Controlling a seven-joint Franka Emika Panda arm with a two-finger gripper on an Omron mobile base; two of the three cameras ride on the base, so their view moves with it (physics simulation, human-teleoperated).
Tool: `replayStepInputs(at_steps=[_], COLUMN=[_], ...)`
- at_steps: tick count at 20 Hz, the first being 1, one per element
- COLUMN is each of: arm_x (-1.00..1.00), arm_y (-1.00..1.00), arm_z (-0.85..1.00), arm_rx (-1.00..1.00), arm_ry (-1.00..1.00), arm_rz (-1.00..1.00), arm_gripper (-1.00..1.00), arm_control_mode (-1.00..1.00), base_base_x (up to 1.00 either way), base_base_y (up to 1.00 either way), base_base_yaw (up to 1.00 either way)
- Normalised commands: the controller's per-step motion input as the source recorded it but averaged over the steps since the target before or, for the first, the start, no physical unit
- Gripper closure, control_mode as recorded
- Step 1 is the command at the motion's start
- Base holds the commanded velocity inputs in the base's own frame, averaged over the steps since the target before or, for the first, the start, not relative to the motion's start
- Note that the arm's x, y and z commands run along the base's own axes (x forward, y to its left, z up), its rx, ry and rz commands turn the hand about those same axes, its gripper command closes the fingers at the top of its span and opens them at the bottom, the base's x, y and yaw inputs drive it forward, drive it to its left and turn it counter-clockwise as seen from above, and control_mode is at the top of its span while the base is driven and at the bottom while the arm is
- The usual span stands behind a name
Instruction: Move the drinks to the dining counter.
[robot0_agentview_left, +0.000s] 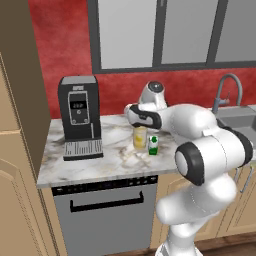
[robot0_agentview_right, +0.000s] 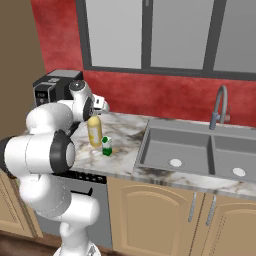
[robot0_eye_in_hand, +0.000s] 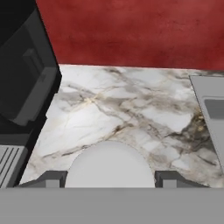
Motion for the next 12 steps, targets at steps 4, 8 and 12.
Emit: replayStepInputs(at_steps=[4, 8, 12], arm_x=[-0.21, -0.2, -0.3], arm_y=[0.0, 0.0, 0.0], arm_z=[0.74, 0.66, 0.53], arm_rx=[0.0, 0.0, 0.0], arm_ry=[-0.09, -0.01, 0.0], arm_rz=[0.0, 0.0, 0.0], arm_gripper=[1.0, 1.0, 1.0], arm_control_mode=[-1.0, -1.0, -1.0], base_base_x=[0.0, 0.0, 0.0], base_base_y=[0.0, 0.0, 0.0], base_base_yaw=[0.0, 0.0, 0.0])
